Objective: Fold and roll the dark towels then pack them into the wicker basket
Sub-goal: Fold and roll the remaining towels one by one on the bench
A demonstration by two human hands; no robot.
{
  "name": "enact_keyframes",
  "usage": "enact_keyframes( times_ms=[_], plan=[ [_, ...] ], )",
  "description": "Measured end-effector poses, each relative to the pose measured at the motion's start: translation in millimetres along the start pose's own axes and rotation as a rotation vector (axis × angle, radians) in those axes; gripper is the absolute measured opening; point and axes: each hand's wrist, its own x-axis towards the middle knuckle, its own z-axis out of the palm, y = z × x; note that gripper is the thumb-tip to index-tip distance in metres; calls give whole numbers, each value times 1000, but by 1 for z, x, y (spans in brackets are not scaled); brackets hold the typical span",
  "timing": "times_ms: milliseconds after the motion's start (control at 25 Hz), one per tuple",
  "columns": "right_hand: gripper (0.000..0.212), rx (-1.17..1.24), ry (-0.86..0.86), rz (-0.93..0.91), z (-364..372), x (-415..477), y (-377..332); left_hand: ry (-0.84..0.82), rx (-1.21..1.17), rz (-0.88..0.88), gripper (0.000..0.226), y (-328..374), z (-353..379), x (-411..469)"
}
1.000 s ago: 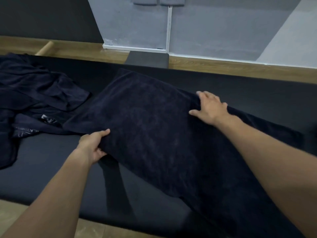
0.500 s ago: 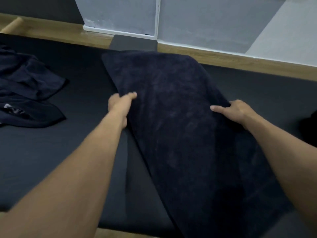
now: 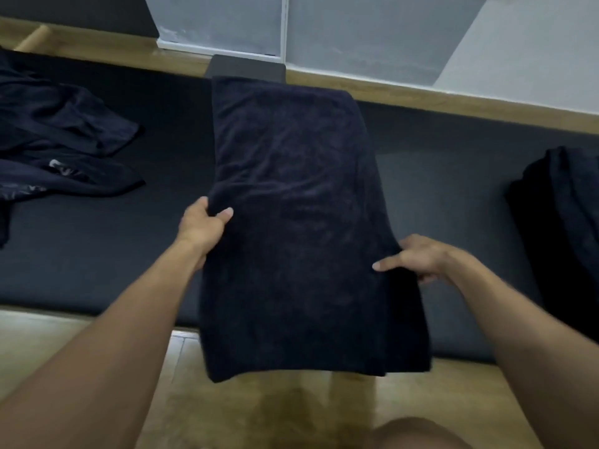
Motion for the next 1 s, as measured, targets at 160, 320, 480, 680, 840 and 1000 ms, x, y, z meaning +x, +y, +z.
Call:
enact_keyframes(
  times_ms=[160,320,480,680,840,1000],
  plan=[
    [24,195,142,-146,51,-27,23,-49,1,-44,39,-34,-12,-42],
    [24,255,143,-155,63,-43,24,-97,183,-62,28,-52,-34,-75],
    [29,274,179,-165,80,-66,30,-463,224,-192,25,-77,-66,-103],
    [42,460,159,-166,112,-97,62,-347,-164,-148,31,-129,-70,-132],
    [42,916,310,-198,149,-113,76,-144,-227,10,53,-126,-72,-138],
    [40,1301,309,-328,147,-127,76,-81,-312,275,51,-116,-82,-147]
  ],
)
